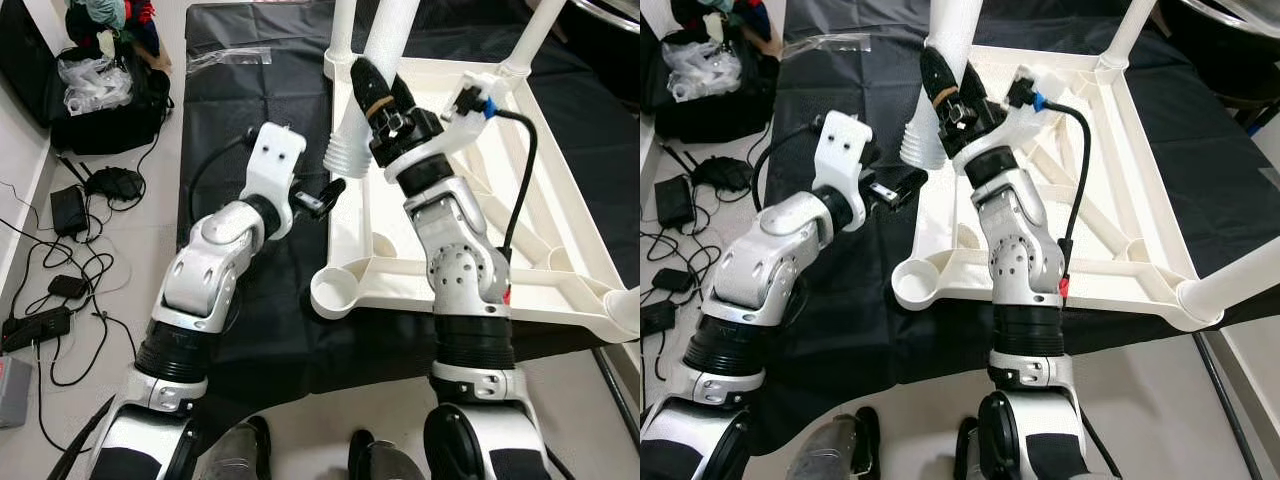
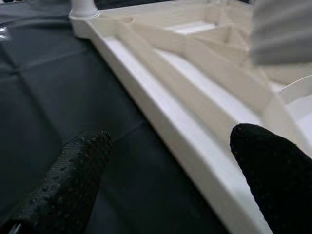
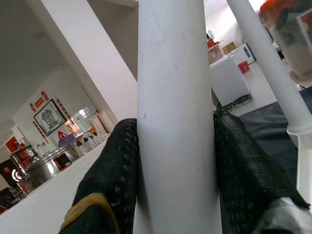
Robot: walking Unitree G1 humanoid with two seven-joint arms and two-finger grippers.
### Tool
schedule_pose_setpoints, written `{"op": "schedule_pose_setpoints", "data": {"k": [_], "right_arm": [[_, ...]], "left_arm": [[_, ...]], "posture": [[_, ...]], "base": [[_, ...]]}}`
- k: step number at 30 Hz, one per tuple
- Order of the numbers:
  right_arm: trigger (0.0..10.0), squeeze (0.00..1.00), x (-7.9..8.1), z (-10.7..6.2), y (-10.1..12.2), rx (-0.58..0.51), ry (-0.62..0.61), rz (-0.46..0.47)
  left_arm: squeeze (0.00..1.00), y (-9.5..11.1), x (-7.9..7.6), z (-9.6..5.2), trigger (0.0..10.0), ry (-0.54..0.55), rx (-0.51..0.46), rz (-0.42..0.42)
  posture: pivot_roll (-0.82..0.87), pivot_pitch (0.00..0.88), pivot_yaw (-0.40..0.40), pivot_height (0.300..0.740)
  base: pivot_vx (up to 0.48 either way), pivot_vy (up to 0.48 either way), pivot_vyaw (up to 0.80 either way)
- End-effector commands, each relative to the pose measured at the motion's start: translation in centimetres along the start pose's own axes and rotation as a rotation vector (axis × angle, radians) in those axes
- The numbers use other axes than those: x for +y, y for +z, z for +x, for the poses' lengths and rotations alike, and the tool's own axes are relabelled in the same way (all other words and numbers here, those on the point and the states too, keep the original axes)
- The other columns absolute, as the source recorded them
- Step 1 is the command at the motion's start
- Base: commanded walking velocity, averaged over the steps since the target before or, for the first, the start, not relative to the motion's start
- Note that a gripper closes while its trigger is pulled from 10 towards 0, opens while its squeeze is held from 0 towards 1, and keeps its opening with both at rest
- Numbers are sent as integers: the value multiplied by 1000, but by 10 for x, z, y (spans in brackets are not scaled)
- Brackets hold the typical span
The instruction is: Building children table
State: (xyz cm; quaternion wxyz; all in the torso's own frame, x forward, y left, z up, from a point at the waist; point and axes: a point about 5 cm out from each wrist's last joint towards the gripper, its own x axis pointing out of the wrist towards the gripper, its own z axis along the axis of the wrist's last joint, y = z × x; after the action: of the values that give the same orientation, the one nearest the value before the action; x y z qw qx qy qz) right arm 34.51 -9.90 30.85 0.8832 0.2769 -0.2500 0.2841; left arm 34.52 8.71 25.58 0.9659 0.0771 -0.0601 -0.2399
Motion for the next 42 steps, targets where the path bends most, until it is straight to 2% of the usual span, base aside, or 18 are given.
{"op": "schedule_pose_setpoints", "data": {"k": [1,5,6,10,11,13,15,20,42], "right_arm": [[0,0,4,5,6,-21,17,-6],[0,0,4,7,8,-26,17,-11],[0,0,3,9,10,-27,15,-15],[0,0,3,9,10,-27,15,-15],[0,0,2,10,11,-27,13,-24],[0,0,2,10,11,-27,13,-24],[0,0,2,11,9,-25,11,-30],[0,0,4,11,3,-18,16,-27],[0,0,7,3,-7,18,32,-28]], "left_arm": [[0,-11,-2,-1,10000,1,46,23],[0,-15,-4,-2,10000,-13,73,20],[0,-14,-9,-3,10000,-56,84,2],[0,-14,-9,-3,10000,-56,84,2],[0,-13,-16,-5,10000,-108,93,-21],[0,-13,-16,-5,10000,-108,93,-21],[0,6,-26,-3,10000,-165,32,-53],[0,21,-28,4,10000,-170,-28,-75],[0,23,-24,12,10000,-132,-32,-71]], "posture": [[173,205,-40,740],[174,205,-39,740],[176,207,-42,740],[176,207,-42,740],[174,207,-42,740],[174,207,-42,740],[180,209,-44,740],[178,208,-43,740],[172,207,-38,740]], "base": [[0,0,0],[0,0,0],[0,0,0],[0,0,0],[0,0,0],[0,0,0],[0,0,0],[0,0,0],[0,0,0]]}}
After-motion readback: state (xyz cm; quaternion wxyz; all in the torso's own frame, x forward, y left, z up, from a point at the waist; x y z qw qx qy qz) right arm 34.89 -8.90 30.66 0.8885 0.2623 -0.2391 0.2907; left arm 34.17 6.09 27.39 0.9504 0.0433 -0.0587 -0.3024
